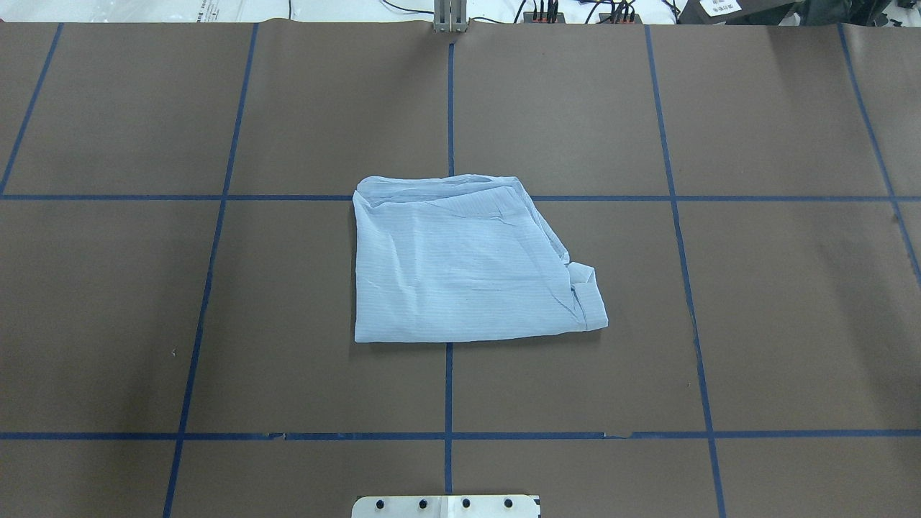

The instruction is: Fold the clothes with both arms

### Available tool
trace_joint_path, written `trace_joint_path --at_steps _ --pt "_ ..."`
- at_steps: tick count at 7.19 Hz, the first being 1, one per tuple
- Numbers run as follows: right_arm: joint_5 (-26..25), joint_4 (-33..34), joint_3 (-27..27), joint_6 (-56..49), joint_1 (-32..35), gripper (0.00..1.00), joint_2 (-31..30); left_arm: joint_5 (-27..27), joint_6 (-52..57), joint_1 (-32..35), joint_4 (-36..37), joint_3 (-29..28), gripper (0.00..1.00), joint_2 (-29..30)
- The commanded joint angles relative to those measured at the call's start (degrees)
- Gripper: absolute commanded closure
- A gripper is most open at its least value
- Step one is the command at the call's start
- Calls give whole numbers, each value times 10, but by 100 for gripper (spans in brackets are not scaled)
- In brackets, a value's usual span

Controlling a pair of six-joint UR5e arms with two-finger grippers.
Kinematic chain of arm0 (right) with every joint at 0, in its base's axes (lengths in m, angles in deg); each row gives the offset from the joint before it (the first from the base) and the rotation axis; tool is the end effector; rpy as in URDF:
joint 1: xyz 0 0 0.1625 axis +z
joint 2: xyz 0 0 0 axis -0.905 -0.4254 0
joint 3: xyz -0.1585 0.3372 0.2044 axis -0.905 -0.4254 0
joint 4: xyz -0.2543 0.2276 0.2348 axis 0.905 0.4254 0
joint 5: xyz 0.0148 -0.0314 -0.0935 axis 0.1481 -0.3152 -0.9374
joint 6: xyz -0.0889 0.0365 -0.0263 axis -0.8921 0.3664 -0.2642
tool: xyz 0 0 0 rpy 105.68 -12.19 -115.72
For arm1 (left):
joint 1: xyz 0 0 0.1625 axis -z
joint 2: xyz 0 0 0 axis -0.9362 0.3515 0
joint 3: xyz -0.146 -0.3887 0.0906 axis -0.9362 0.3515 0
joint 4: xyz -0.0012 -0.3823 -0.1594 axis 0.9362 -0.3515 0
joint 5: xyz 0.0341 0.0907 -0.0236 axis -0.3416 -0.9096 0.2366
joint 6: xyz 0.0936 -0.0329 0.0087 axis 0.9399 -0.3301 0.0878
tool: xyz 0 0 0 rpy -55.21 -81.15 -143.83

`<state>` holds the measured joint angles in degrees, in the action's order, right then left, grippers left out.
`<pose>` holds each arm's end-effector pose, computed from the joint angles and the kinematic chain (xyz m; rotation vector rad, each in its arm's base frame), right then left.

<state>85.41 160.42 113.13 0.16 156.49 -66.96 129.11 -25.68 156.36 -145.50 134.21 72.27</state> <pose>0.0759 -0.4374 0.5987 -0.0472 -0.7820 0.0407 -0.0392 -0.4607 0.6296 0.0416 0.7770 0.0118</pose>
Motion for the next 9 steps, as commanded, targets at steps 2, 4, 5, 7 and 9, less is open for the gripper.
trace_joint_path --at_steps 2,4,5,7,9 --pt "1 -1 3 0 0 0 7 -1 -1 0 0 1 0 8" --pt "2 -1 11 0 0 0 8 1 2 1 0 2 0 6" --pt "2 -1 11 -1 0 0 8 2 3 1 0 6 0 5" --pt "2 0 11 -1 0 0 8 2 3 1 -2 7 0 2" --pt "2 1 7 -1 0 0 4 2 4 1 -3 7 0 0"
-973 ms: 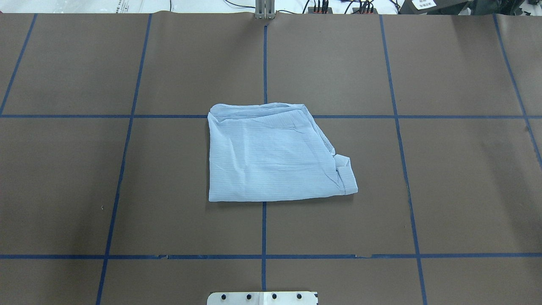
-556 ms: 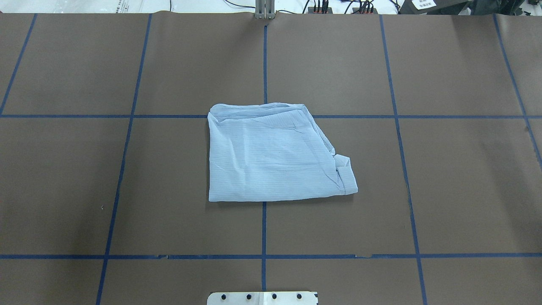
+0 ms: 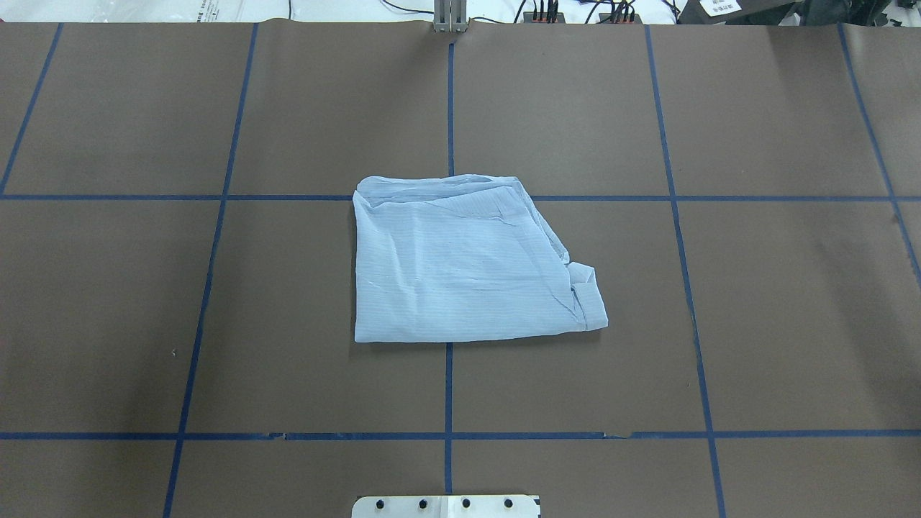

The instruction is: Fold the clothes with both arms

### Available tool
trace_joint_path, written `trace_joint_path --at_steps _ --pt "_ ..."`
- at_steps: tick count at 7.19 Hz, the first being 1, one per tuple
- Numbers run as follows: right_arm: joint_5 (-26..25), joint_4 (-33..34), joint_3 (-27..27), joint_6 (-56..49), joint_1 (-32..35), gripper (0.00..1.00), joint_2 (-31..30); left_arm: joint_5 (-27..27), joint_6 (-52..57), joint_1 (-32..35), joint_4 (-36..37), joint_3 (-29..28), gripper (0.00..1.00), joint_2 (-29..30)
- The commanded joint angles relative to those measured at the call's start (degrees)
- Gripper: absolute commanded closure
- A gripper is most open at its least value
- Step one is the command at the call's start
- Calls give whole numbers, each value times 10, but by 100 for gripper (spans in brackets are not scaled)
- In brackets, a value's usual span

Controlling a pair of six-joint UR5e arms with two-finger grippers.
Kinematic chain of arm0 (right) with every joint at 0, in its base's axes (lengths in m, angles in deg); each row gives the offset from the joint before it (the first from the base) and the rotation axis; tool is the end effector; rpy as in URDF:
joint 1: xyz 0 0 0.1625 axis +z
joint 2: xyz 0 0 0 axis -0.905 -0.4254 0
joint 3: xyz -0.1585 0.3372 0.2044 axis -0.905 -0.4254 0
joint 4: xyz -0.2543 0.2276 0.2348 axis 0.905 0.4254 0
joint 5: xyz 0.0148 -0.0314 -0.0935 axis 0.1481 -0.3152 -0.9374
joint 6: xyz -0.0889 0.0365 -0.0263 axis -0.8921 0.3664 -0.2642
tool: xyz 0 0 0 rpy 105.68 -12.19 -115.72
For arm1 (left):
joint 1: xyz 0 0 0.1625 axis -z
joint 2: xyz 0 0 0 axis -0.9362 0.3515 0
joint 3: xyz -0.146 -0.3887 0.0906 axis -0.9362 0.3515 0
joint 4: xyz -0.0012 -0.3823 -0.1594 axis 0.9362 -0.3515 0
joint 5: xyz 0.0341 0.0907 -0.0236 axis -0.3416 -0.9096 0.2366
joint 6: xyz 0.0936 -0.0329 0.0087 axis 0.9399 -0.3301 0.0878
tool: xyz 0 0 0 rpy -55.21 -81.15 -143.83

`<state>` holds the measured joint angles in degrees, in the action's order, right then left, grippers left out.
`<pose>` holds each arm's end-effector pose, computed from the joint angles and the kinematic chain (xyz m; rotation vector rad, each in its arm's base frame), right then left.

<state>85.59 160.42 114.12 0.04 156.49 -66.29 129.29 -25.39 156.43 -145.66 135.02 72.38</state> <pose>0.0758 -0.4425 0.5850 -0.0188 -0.7848 0.0275 -0.0394 -0.4622 0.6212 0.0617 0.7808 0.0229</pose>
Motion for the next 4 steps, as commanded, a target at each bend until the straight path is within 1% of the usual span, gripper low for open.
trace_joint_path --at_steps 1,4 --pt "0 2 -4 0 -1 0 -4 -1 2 0 -1 -5 0 -1" --pt "-1 0 -33 -4 -3 0 -6 -2 2 1 1 -1 0 -4"
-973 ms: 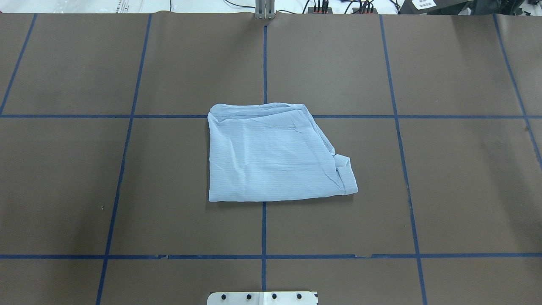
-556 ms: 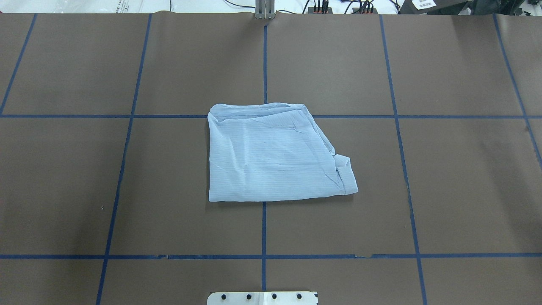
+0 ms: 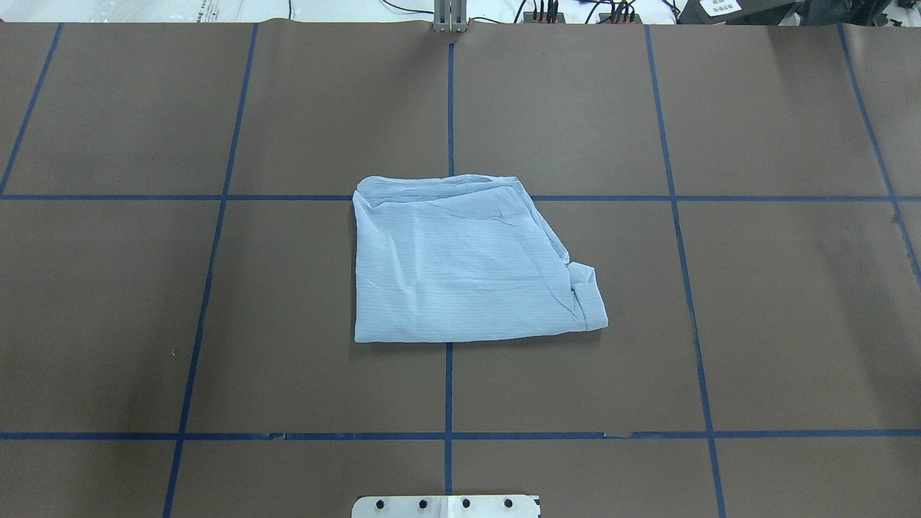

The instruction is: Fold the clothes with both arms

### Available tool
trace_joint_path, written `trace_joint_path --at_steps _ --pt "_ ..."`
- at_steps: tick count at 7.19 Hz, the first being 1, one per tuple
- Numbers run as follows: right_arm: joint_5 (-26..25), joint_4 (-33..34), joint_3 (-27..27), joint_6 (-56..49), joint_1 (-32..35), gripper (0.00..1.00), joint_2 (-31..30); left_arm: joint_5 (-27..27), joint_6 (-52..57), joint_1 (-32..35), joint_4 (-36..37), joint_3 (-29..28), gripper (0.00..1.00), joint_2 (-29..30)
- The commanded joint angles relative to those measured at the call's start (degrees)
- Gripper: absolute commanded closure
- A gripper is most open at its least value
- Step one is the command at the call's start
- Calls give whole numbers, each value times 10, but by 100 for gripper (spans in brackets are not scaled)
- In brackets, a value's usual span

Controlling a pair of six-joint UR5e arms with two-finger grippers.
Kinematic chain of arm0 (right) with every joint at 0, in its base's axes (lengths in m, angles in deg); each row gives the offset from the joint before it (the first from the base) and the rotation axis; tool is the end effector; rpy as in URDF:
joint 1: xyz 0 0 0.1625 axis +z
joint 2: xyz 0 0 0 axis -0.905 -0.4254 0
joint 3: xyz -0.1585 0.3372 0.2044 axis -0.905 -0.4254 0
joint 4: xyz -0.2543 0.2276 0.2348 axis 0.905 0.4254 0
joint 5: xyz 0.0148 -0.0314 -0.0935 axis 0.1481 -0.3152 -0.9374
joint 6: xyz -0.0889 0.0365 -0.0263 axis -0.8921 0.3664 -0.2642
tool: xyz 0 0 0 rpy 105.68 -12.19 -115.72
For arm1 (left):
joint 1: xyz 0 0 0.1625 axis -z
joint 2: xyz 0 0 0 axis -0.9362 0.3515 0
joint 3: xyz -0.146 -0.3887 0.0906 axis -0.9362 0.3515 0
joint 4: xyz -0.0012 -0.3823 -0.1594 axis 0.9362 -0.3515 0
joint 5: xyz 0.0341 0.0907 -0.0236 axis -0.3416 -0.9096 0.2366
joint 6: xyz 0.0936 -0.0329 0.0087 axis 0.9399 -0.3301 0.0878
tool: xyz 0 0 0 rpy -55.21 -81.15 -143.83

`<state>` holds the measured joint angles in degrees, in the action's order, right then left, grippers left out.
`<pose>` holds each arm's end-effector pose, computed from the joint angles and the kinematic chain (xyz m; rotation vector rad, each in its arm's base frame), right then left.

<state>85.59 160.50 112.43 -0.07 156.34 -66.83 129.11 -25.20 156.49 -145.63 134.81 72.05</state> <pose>0.0745 -0.4383 0.6035 -0.0573 -0.7853 0.0390 -0.0403 -0.4594 0.6259 0.0542 0.7771 0.0210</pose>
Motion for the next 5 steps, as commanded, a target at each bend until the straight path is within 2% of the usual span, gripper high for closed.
trace_joint_path --at_steps 1,5 --pt "-1 -1 -27 -4 -2 0 0 2 0 0 0 2 0 -1" --pt "-3 -2 -39 -5 -2 0 0 1 0 -1 0 4 0 -2"
